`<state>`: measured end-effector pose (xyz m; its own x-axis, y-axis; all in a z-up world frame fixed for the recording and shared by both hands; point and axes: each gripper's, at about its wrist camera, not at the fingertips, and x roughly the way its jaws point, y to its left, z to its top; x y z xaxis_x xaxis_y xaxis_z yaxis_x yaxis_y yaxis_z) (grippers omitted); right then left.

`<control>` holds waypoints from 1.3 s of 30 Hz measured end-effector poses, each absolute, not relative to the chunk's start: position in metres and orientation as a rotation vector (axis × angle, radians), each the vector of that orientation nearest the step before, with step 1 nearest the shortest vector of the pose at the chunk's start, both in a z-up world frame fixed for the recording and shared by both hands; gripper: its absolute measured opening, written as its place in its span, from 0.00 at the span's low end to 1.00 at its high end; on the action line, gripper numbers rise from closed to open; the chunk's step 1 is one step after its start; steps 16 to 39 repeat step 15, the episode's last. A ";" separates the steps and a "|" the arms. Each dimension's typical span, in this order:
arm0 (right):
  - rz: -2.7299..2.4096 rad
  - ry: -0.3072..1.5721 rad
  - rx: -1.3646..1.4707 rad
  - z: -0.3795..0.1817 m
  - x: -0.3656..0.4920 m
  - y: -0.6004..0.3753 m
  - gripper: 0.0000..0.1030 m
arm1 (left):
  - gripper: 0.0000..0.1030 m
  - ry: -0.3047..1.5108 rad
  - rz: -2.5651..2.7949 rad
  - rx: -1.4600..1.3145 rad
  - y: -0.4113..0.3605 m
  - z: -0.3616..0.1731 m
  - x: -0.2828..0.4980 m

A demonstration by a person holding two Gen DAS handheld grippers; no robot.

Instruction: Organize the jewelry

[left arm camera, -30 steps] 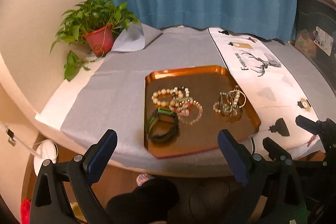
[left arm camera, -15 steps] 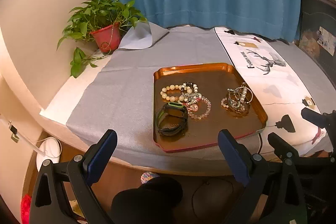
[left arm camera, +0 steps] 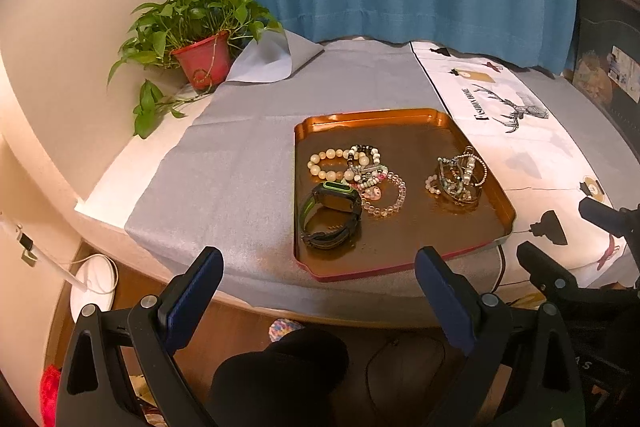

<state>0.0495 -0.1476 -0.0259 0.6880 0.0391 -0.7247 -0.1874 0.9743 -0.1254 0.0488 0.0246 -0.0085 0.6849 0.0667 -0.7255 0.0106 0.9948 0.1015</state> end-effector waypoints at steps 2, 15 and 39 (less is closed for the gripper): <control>0.127 0.804 -0.191 -0.026 0.050 -0.148 0.82 | 0.93 0.816 0.031 0.097 0.024 -0.009 0.048; 0.136 0.823 -0.180 -0.028 0.051 -0.148 0.82 | 0.93 0.828 0.016 0.127 0.023 -0.015 0.048; 0.136 0.823 -0.180 -0.028 0.051 -0.148 0.82 | 0.93 0.828 0.016 0.127 0.023 -0.015 0.048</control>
